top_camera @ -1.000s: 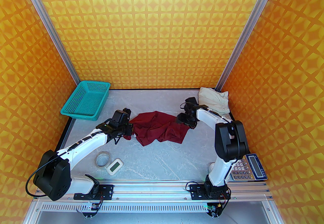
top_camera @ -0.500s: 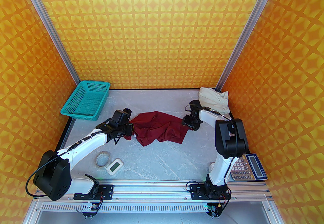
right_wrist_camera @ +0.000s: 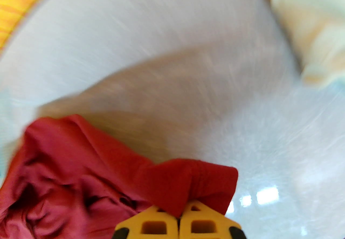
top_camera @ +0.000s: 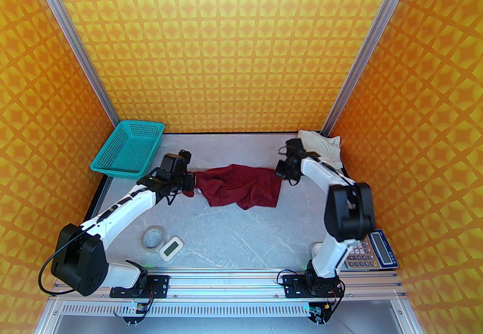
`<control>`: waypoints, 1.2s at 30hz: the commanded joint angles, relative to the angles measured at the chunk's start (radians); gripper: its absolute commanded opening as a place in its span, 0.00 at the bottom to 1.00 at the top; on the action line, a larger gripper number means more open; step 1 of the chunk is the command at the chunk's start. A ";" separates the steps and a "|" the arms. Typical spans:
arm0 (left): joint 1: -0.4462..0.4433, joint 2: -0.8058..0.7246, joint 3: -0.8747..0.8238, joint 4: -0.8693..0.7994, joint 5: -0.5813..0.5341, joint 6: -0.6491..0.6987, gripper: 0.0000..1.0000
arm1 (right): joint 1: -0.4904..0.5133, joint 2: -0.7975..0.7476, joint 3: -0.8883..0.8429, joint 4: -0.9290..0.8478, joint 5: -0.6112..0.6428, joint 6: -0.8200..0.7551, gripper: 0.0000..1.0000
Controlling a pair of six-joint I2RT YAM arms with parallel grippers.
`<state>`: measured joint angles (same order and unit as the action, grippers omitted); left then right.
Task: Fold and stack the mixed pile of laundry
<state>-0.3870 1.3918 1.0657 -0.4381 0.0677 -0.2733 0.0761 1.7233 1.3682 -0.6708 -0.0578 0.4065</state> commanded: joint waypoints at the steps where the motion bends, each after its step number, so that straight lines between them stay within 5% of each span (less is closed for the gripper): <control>1: 0.033 -0.079 0.076 -0.021 0.021 0.051 0.01 | -0.003 -0.131 0.039 -0.015 0.015 -0.041 0.00; 15: 0.063 -0.597 0.235 -0.133 0.020 0.184 0.02 | -0.003 -0.805 -0.081 0.002 0.029 -0.111 0.00; 20: 0.063 -0.628 0.358 -0.224 0.038 0.242 0.00 | -0.004 -0.901 0.008 -0.057 0.065 -0.140 0.00; 26: 0.082 -0.335 0.488 -0.272 -0.024 0.207 0.00 | -0.003 -0.701 0.007 -0.015 0.057 -0.079 0.00; 33: 0.180 0.296 0.644 -0.178 0.081 0.156 0.07 | -0.003 -0.292 -0.091 0.254 0.117 0.022 0.00; 36: 0.210 0.581 0.806 -0.145 0.120 0.133 0.40 | -0.004 -0.082 -0.061 0.385 0.139 0.047 0.29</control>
<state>-0.2085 1.8183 1.7657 -0.5911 0.1276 -0.1024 0.0761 1.5391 1.2835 -0.4393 0.0353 0.4019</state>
